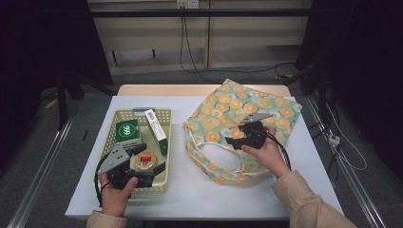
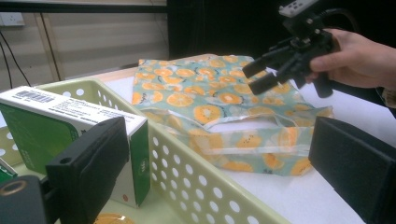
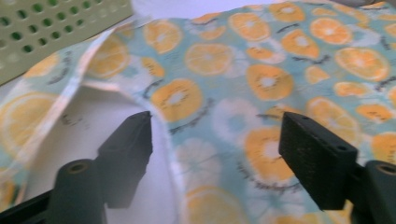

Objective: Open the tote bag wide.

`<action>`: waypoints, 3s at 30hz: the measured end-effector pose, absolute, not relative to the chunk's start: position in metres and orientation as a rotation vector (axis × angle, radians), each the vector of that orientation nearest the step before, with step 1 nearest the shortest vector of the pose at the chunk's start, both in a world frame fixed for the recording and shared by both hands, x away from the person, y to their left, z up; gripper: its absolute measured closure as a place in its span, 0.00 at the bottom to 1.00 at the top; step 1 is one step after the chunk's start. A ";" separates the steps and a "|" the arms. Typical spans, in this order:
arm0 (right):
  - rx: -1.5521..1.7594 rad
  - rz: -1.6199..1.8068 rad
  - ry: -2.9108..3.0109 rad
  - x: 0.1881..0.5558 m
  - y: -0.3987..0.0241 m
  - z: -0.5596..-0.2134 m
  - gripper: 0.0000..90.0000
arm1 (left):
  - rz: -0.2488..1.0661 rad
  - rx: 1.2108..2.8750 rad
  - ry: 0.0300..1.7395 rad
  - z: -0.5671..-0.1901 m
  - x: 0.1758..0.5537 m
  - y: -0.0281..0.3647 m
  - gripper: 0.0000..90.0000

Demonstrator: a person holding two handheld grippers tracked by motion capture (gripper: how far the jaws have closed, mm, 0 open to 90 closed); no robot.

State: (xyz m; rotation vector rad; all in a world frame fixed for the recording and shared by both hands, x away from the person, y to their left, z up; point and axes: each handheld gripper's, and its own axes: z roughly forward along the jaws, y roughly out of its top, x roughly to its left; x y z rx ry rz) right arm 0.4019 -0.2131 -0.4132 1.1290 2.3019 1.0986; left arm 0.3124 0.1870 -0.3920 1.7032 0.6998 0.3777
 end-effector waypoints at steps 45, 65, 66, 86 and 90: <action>0.899 1.244 2.545 0.351 -0.166 -0.399 0.99 | 0.377 1.705 0.699 -0.393 0.312 0.186 0.06; 1.230 1.269 2.321 0.419 -0.244 -0.391 1.00 | 0.383 1.699 0.694 -0.391 0.312 0.188 0.06; 1.241 1.280 2.313 0.422 -0.247 -0.392 1.00 | 0.382 1.696 0.698 -0.391 0.312 0.189 0.06; 1.321 1.238 2.210 0.476 -0.289 -0.394 0.99 | 0.376 1.693 0.701 -0.390 0.312 0.189 0.06; 1.339 1.244 2.189 0.489 -0.298 -0.396 0.99 | 0.366 1.692 0.703 -0.392 0.313 0.188 0.06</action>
